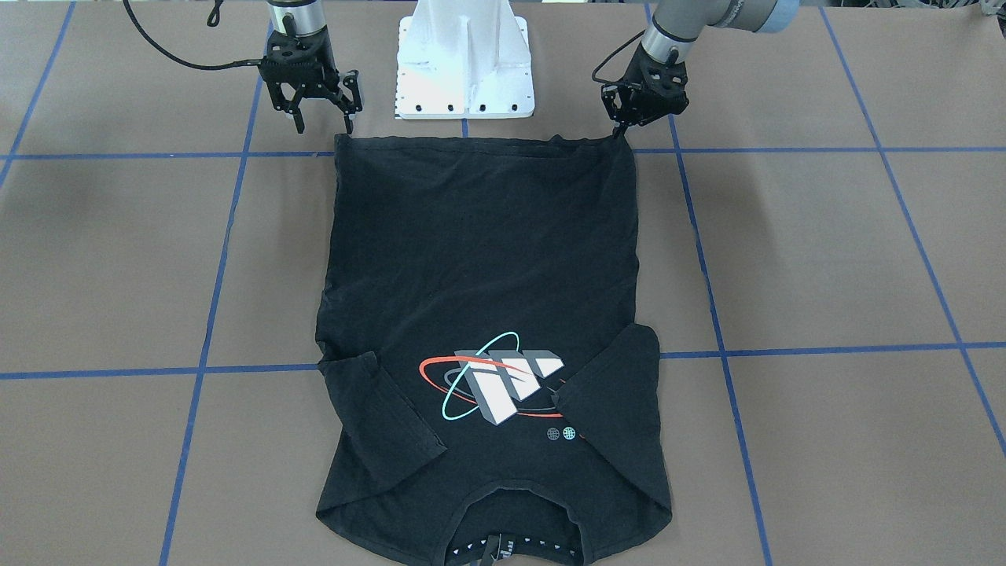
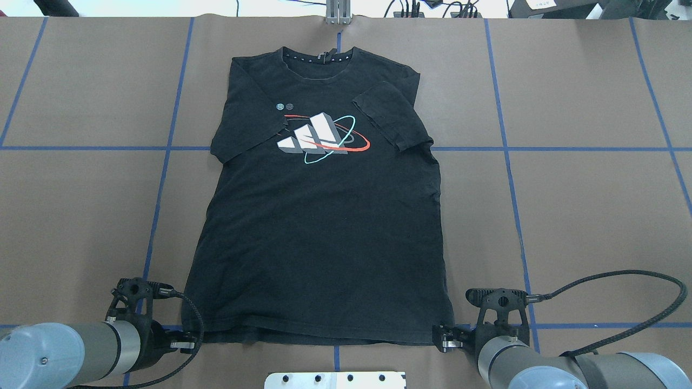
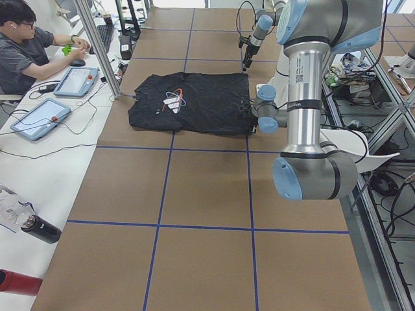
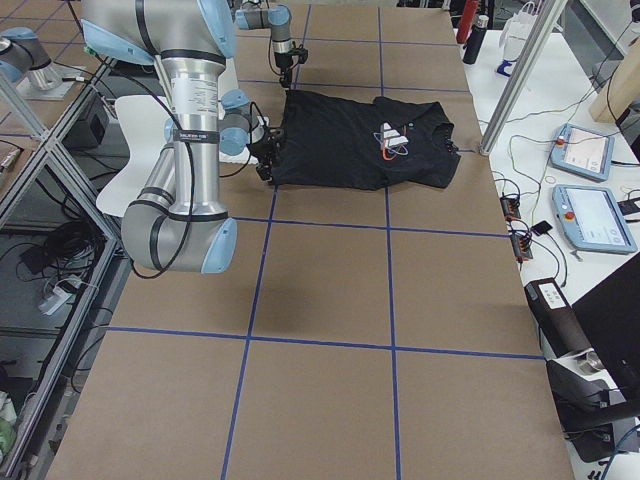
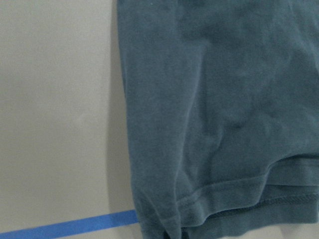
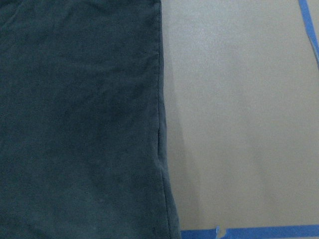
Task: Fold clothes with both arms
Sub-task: 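Lower both grippers onto the hem corners and close them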
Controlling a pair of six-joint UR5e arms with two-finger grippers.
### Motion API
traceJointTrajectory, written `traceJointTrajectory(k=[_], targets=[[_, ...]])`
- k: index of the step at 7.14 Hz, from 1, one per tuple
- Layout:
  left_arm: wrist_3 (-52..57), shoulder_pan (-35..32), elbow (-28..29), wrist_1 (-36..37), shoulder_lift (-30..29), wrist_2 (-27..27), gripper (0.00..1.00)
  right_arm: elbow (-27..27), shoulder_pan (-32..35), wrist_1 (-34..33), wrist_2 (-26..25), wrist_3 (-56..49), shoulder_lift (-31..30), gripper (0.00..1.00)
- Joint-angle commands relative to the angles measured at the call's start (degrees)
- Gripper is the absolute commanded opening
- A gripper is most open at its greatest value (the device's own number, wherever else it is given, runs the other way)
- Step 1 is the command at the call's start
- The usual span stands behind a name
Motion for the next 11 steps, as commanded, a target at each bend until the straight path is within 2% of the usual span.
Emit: traceJointTrajectory(k=[1, 3, 5, 11], targets=[[-0.07, 0.00, -0.50, 0.00, 0.06, 0.00, 0.00, -1.31, -1.38, 0.00, -1.05, 0.22, 0.17, 0.74], [-0.07, 0.00, -0.59, 0.00, 0.06, 0.00, 0.00, -1.93, -1.91, 0.09, -1.32, 0.83, 0.35, 0.72], [0.02, 0.00, -0.59, 0.00, 0.06, 0.00, 0.00, -2.98, -2.27, 0.09, -1.32, 1.28, 1.48, 0.66], [0.11, 0.00, -0.68, 0.00, -0.02, -0.01, 0.00, -5.00, -1.83, 0.09, -1.85, 0.75, 2.46, 0.61]])
